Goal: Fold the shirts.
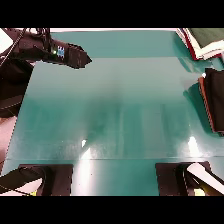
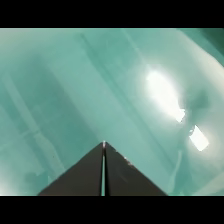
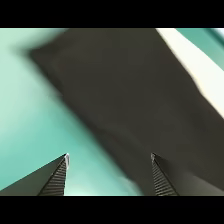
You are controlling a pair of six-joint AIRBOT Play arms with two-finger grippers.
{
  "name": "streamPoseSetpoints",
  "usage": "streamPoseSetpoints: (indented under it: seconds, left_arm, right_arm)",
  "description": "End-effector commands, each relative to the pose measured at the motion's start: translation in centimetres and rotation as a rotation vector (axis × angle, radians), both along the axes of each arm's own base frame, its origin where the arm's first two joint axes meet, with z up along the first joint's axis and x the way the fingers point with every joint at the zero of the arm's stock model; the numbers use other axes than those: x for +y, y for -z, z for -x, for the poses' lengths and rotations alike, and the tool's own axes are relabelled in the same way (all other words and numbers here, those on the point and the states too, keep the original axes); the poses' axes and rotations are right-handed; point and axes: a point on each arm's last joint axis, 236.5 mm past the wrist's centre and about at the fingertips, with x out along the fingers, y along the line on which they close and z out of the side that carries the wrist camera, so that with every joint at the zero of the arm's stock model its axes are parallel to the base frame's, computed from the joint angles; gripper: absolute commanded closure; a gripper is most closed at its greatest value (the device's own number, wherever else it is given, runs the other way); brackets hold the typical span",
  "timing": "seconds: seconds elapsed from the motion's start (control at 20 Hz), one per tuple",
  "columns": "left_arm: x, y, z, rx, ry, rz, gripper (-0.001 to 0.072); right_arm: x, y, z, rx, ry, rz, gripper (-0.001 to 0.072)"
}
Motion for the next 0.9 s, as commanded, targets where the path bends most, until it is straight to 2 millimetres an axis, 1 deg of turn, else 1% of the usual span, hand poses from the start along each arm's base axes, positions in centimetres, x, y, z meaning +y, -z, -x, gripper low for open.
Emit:
streamPoseSetpoints:
  seconds: [0.0, 0.1, 0.2, 0.25, 0.3, 0.35, 0.4, 0.5, 0.55, 0.85]
  left_arm:
    - [0.0, -0.2, -0.3, -0.013, -0.007, 0.004, 0.0682]
    - [0.0, -0.3, -0.3, -0.015, -0.008, 0.008, 0.0681]
    - [-0.1, -0.7, -0.6, -0.03, -0.014, 0.021, 0.0682]
    - [-0.1, -0.9, -0.8, -0.039, -0.018, 0.027, 0.0681]
    - [-0.1, -1.1, -0.9, -0.048, -0.022, 0.034, 0.0681]
    - [-0.2, -1.4, -1.2, -0.06, -0.028, 0.042, 0.0681]
    - [-0.2, -1.8, -1.4, -0.073, -0.033, 0.051, 0.0682]
    - [-0.2, -2.4, -1.9, -0.099, -0.045, 0.069, 0.0681]
    - [-0.2, -2.7, -2.1, -0.112, -0.051, 0.078, 0.0681]
    - [-0.2, -4.2, -3.1, -0.171, -0.078, 0.119, 0.0682]
  right_arm:
    - [9.4, -5.1, -5.9, -0.154, -0.266, -0.013, 0.0121]
    - [16.0, -6.2, -8.0, -0.179, -0.441, -0.004, 0.0122]
    - [21.6, -6.8, -9.0, -0.201, -0.585, 0.001, 0.0124]
    - [24.3, -7.0, -9.1, -0.211, -0.652, 0.003, 0.0164]
    - [26.7, -7.1, -9.2, -0.219, -0.71, 0.002, 0.0284]
    - [28.5, -7.2, -9.1, -0.227, -0.755, -0.001, 0.0455]
    - [30.2, -7.4, -8.9, -0.235, -0.794, -0.003, 0.069]
    - [32.2, -7.5, -8.6, -0.239, -0.842, -0.007, 0.0692]
    - [32.7, -7.4, -8.5, -0.238, -0.855, -0.01, 0.0693]
    - [33.0, -7.2, -8.2, -0.225, -0.869, -0.016, 0.0692]
